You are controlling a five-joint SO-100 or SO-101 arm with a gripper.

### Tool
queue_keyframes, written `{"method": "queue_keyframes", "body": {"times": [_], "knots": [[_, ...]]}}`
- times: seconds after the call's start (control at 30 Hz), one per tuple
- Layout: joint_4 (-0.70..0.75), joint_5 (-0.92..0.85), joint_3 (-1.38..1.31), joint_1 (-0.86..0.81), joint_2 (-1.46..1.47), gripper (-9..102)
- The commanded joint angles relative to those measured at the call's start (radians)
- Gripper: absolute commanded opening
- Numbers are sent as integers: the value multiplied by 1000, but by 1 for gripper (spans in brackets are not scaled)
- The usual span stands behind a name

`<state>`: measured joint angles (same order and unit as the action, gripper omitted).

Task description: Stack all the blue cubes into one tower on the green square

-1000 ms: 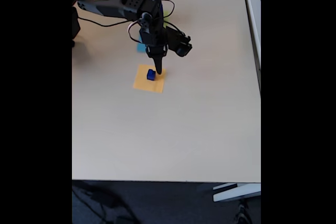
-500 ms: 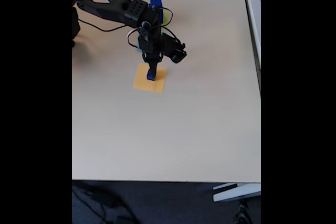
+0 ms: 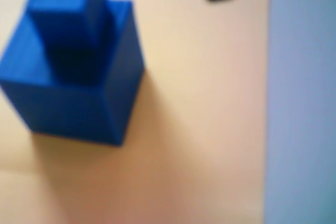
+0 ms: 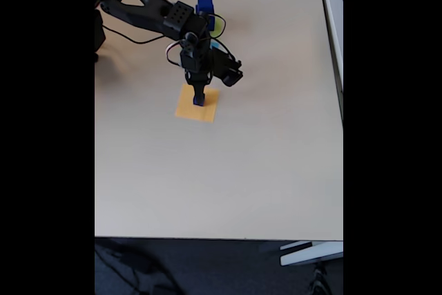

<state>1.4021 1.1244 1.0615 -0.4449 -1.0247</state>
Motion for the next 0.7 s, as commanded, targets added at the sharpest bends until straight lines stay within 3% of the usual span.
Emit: {"method": "queue_keyframes", "body": {"times": [0.0, 0.67], "knots": [[-9, -2, -6, -12, -89, 23], [-11, 0, -40, -18, -49, 17]]}}
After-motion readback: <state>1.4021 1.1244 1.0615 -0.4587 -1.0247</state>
